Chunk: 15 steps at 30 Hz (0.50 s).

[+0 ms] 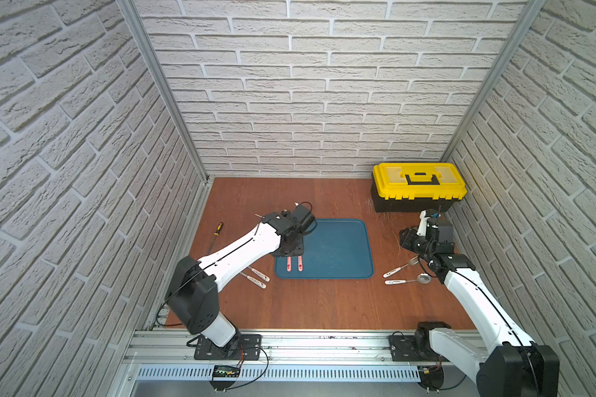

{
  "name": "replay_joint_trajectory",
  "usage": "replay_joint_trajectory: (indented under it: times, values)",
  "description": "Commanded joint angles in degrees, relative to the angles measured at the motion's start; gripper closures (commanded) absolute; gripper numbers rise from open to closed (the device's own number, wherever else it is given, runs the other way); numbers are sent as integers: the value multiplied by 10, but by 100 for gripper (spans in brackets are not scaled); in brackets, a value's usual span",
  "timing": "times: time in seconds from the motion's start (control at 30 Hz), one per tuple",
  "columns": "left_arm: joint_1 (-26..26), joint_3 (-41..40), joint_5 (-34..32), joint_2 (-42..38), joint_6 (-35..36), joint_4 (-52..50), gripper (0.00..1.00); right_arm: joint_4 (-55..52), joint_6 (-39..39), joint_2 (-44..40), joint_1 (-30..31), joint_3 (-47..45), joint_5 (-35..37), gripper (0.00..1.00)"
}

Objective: Set the spoon and fork side by side
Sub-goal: Place the spoon on the tray, then pick up the fork at the center of the board.

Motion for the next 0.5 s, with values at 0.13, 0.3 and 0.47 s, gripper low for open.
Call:
replay_joint_trajectory:
  times: [0.13, 0.3, 0.47]
  values:
    - [203, -87, 10, -204, 15, -9, 51, -31, -92, 100, 172, 97, -95, 58]
    - [303, -127, 21, -274, 44, 0, 50, -114, -142, 181, 329, 210, -90, 56]
    - [371, -162, 49, -305, 56, 18, 46, -157, -161, 317, 494, 347, -81, 56]
